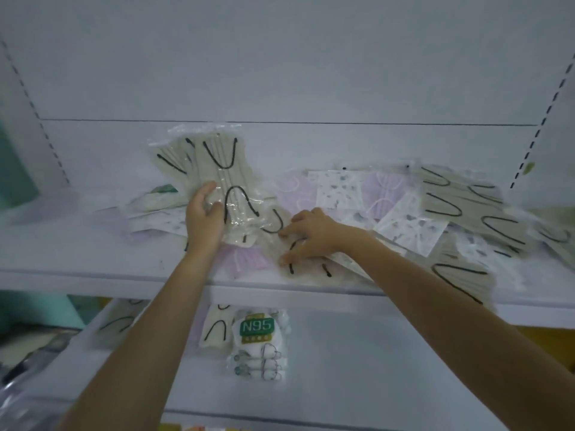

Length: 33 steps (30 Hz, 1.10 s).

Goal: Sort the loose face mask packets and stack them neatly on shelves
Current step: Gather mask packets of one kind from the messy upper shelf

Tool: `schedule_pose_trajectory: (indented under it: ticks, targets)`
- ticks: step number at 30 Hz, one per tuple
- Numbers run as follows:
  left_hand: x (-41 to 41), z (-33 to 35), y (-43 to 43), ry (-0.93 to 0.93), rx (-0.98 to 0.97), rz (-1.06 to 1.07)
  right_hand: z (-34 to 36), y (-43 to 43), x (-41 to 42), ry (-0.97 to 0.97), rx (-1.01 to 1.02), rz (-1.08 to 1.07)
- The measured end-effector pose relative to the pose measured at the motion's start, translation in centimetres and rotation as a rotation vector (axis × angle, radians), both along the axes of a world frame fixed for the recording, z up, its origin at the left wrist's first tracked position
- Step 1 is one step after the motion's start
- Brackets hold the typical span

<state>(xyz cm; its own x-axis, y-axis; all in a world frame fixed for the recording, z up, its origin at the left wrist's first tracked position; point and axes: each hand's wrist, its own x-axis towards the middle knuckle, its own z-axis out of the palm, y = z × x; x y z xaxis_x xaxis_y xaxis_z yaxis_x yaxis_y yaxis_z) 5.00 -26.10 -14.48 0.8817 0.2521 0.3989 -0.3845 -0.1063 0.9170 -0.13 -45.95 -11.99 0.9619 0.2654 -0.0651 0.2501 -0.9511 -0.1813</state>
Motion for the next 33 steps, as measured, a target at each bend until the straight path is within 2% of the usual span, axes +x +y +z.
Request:
schedule_pose_trajectory:
  ticks: [8, 9, 13, 15, 18, 22, 26, 29, 33]
  targets:
    - [-0.5, -0.7, 4.0, 0.035, 0.065, 0.105, -0.6, 1.4, 1.1, -0.154, 0.179, 0.01]
    - [-0.7, -0.8, 4.4, 0.034, 0.077, 0.117, -0.5, 1.4, 1.0, -0.188, 0.264, -0.012]
    - [-1.8, -0.8, 5.0, 0.044, 0.085, 0.073, 0.8, 2.0, 0.4, -0.319, 0.844, -0.079]
    - [-2.4, -0.2, 4.6, 0.089, 0.012, -0.012, 1.7, 3.5, 0.3, -0.402, 0.954, -0.053]
    - [-3.0, 0.7, 4.3, 0.126, -0.029, -0.095, 2.3, 7.8, 0.6, -0.534, 0.905, 0.037]
    - [-4.3, 0.4, 7.1, 0.05, -0.118, -0.13, 0.8, 13.6, 0.8, -0.448, 0.798, 0.03]
    - [-4.7, -0.5, 13.0, 0.033, -0.106, -0.142, -0.2, 17.8, 0.3, -0.364, 0.919, -0.031]
    - [-5.4, -1.2, 17.7, 0.027, -0.08, -0.198, -0.5, 22.0, 0.0, -0.169, 1.028, -0.096]
    - [-6.7, -2.5, 23.3, 0.144, -0.096, -0.351, -2.3, 29.0, -2.4, -0.216, 1.064, -0.102]
